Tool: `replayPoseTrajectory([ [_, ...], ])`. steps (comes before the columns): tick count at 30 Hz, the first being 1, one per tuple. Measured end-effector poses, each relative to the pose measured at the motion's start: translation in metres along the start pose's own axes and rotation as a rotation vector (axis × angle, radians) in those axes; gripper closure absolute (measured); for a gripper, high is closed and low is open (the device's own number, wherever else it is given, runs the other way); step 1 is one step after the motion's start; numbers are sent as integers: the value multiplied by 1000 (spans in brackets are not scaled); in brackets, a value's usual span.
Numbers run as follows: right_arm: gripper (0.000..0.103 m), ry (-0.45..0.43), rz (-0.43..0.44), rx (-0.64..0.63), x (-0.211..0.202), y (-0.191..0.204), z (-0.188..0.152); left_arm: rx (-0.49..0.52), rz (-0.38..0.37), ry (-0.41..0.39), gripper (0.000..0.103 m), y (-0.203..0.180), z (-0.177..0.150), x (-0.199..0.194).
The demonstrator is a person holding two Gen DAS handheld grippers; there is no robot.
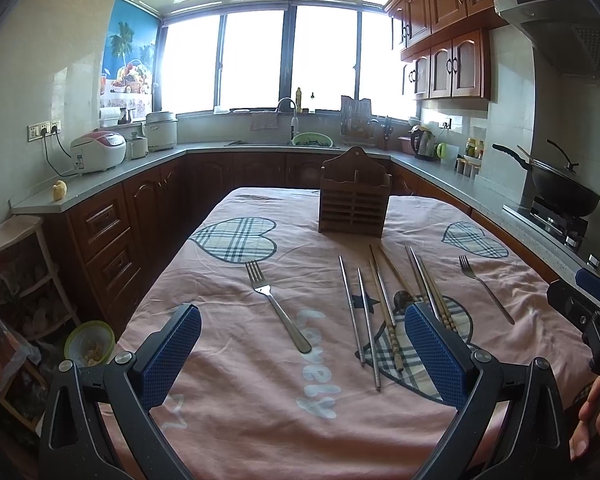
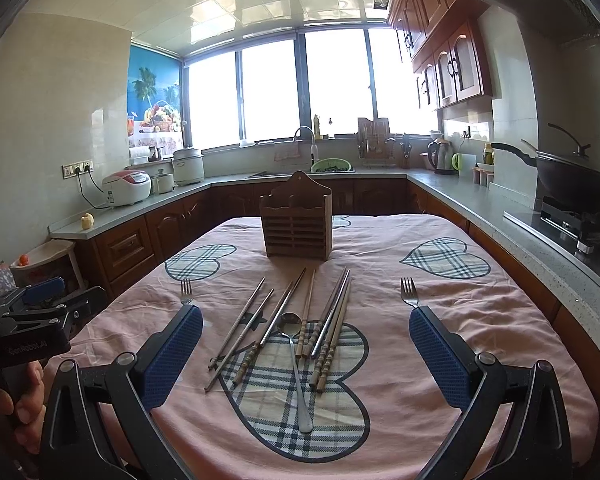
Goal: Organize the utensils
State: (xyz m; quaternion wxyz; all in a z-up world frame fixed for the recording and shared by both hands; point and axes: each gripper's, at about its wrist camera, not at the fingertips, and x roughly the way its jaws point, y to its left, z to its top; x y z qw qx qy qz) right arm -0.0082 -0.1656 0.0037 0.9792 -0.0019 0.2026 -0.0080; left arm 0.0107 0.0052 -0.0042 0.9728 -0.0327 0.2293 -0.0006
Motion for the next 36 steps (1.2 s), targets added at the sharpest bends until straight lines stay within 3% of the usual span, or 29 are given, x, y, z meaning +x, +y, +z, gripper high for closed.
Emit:
replayPoseTrajectory([
  [7,0,39,11,8,12,-6,1,-30,-32,87,1,11,9,27],
  [15,1,141,54,107,50,-29,11,-14,-28,170,1,16,40,75],
  [17,5,127,59,109,61,-33,16,-18,-32,189,3,15,47,91],
  [24,41,190,83,135,107,-42,30,-21,-26,256,10,16,74,136],
  [36,59,305,92,173,186,-55,47,39,-56,361,22,-2,105,210],
])
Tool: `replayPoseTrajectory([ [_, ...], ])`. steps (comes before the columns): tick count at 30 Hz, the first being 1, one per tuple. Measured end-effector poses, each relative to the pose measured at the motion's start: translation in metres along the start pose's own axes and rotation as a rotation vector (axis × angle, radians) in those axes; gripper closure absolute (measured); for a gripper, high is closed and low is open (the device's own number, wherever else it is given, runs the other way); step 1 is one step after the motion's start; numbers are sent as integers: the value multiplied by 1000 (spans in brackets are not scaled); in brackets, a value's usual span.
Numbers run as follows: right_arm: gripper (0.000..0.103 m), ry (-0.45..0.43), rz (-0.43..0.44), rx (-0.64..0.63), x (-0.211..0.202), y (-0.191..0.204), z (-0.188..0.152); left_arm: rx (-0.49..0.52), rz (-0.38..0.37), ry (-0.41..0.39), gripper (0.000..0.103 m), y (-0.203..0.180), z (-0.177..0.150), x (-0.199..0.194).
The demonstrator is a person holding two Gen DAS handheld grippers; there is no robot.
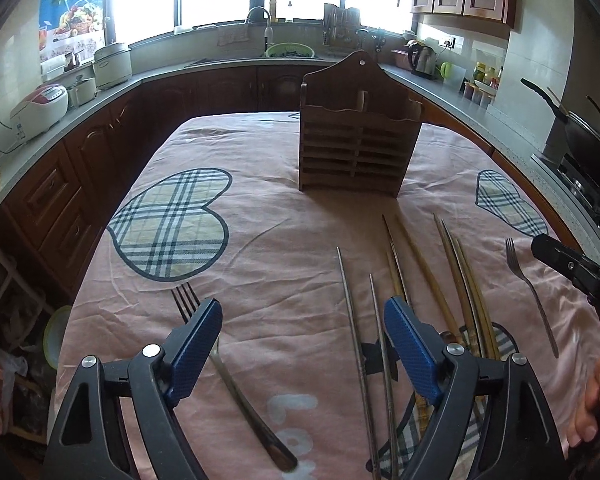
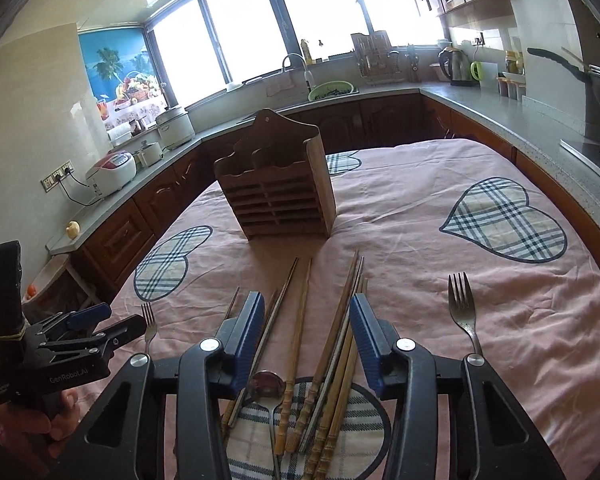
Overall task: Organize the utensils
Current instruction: 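Close the left gripper on a metal chopstick while the right gripper grasps a wooden chopstick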
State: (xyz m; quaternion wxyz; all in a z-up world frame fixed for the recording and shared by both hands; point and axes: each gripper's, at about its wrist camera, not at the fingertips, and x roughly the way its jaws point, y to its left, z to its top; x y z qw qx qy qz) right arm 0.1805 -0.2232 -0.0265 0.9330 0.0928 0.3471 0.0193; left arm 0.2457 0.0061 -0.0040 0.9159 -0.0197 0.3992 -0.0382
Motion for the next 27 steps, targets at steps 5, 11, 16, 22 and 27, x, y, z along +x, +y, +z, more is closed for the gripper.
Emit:
replayPoseTrajectory([
  [5,65,74,-4,26,36,-11,14,13,3,53,29,-3,21,38],
  [11,77,160,-2,52,83,-23,23,20,-10,116,34,-8,37,82],
  [16,80,217,-1,57,116,-29,28,33,-22,159,37,-11,43,109],
  [22,84,293,-46,66,147,-40,27,35,-36,213,39,-10,47,137],
  [27,87,306,-49,81,159,-48,30,49,-50,244,48,-12,47,155],
])
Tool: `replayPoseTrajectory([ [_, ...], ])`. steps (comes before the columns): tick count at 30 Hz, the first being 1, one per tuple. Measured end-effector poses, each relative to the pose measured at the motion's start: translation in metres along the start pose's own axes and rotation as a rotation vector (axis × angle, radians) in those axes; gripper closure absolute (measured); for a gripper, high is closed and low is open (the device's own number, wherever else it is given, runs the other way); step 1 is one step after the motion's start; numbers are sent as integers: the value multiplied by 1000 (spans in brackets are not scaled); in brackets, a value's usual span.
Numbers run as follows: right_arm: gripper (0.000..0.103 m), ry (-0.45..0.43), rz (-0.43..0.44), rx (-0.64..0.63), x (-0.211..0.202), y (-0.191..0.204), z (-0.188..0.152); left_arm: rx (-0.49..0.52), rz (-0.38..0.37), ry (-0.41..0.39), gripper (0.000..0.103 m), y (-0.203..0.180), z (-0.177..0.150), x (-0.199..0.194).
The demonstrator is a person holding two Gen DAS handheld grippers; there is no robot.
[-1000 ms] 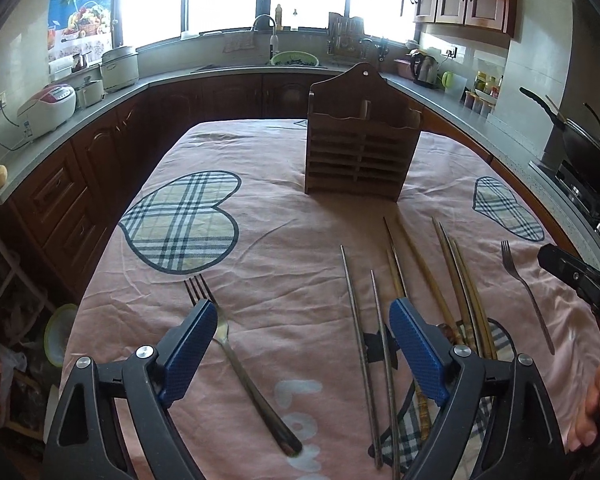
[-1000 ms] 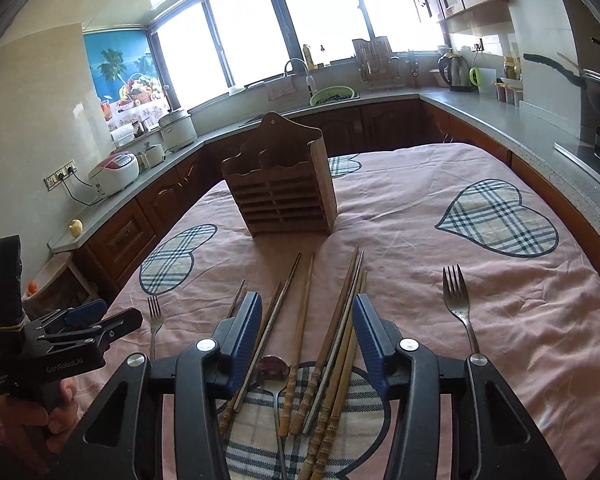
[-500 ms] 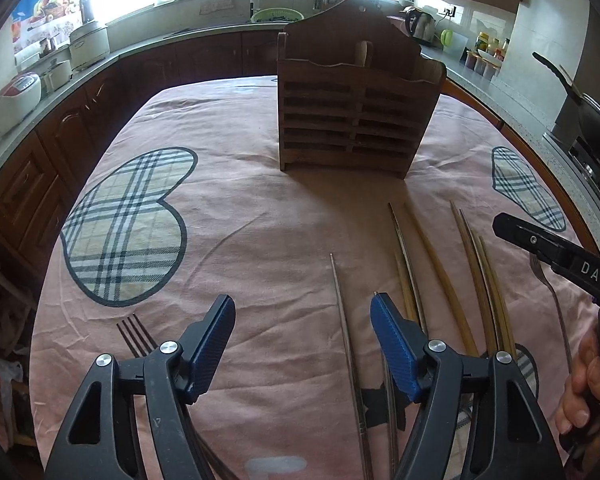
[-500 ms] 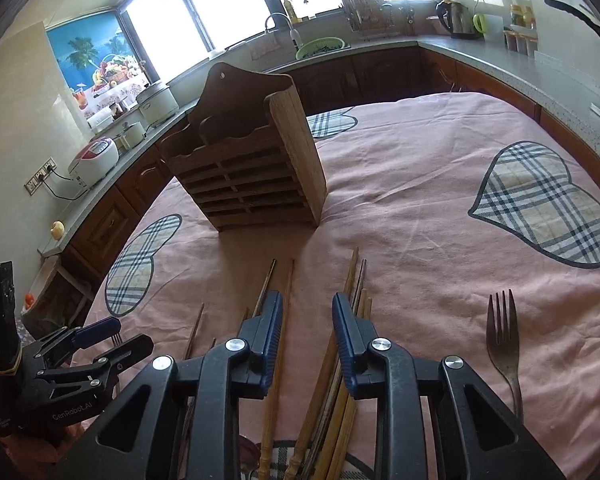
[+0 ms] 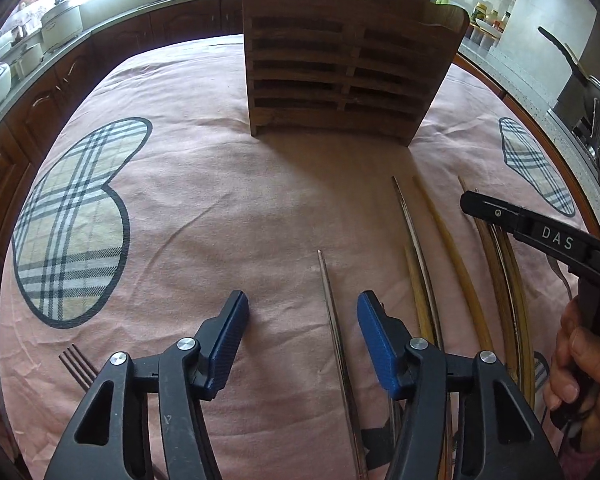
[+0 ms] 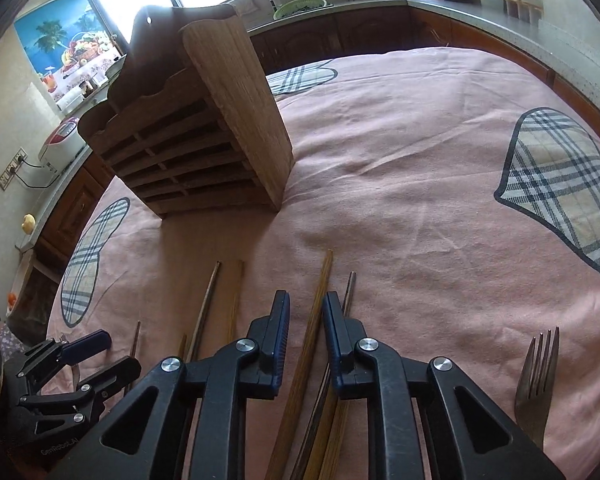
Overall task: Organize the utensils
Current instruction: 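Close the left gripper on a metal chopstick while the right gripper grasps a wooden chopstick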
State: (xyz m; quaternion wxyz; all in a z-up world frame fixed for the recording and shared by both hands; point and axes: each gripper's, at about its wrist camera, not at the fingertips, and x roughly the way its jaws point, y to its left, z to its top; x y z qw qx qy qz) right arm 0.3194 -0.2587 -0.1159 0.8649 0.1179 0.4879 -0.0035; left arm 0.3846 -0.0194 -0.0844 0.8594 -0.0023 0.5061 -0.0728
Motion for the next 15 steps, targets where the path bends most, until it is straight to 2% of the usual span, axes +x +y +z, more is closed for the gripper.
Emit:
replayPoseTrajectory([
  [3,87,-3,6,-6,5,1,7,30,16,0,51,-5,3,4],
  [4,87,-4,9,-4,7,1,10,38,22,-2,56,-6,3,5],
  [6,87,-6,13,-6,11,1,15,57,37,-15,70,-8,2,5],
  [8,94,-11,-1,-17,13,3,18,67,22,-24,95,-8,1,5],
  [15,97,-43,73,16,-8,-2,14,38,-47,-64,100,-1,-4,-19],
])
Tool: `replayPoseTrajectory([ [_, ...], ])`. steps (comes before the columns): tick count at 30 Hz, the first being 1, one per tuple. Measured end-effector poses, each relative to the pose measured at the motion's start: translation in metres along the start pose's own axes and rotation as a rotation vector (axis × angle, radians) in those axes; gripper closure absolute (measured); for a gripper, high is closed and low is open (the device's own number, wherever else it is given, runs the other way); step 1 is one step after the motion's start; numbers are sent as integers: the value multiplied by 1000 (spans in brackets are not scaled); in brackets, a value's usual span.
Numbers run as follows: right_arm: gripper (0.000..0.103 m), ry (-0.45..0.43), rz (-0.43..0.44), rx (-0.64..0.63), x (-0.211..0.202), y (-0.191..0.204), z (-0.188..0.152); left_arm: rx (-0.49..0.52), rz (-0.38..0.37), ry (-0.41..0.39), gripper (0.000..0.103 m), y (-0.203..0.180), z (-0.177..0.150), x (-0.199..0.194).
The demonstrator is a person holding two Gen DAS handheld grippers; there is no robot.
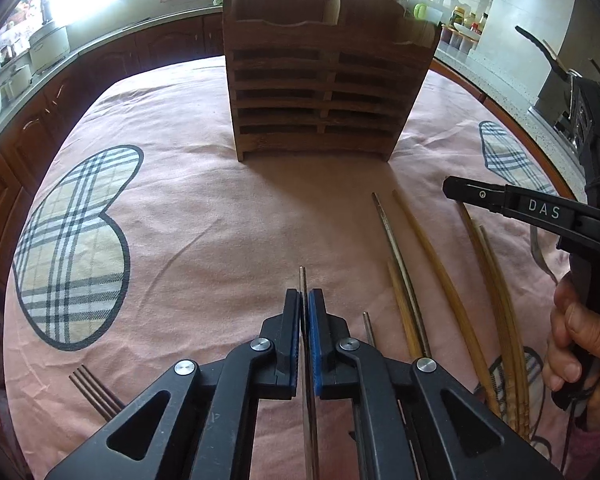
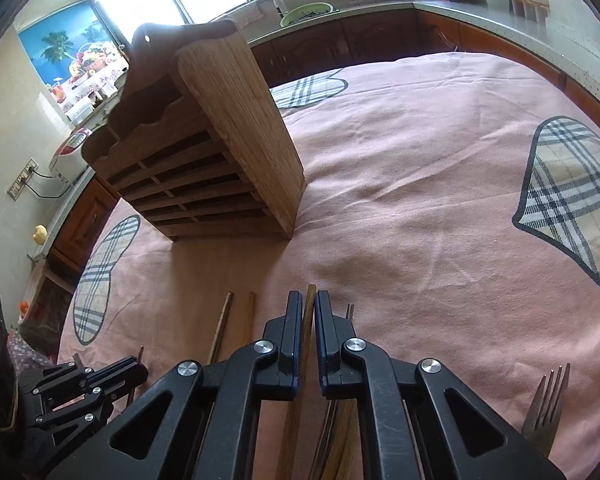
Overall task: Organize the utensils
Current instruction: 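Close the left gripper on a metal chopstick while the right gripper grasps a wooden chopstick, then lift both held chopsticks and carry them over the wooden utensil holder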
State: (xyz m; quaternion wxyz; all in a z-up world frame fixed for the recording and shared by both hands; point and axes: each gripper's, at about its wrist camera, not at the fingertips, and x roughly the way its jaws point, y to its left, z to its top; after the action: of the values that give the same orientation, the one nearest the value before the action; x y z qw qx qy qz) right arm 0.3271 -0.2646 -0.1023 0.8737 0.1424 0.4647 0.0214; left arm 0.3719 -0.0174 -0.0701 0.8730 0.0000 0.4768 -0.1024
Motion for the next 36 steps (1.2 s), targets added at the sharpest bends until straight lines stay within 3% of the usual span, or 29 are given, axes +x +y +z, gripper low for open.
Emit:
replayPoseTrajectory([
  [7,98,-78,62,-29,-49,22,-2,-62,-70,-96,100,11,-8,-59],
  [18,98,-174,98,-80,-102,55,-9,-91,-102,-224,100,24,-33,-146],
  [36,98,-318,122,-125,-178,76,-11,-84,-116,-388,100,27,-44,-216],
])
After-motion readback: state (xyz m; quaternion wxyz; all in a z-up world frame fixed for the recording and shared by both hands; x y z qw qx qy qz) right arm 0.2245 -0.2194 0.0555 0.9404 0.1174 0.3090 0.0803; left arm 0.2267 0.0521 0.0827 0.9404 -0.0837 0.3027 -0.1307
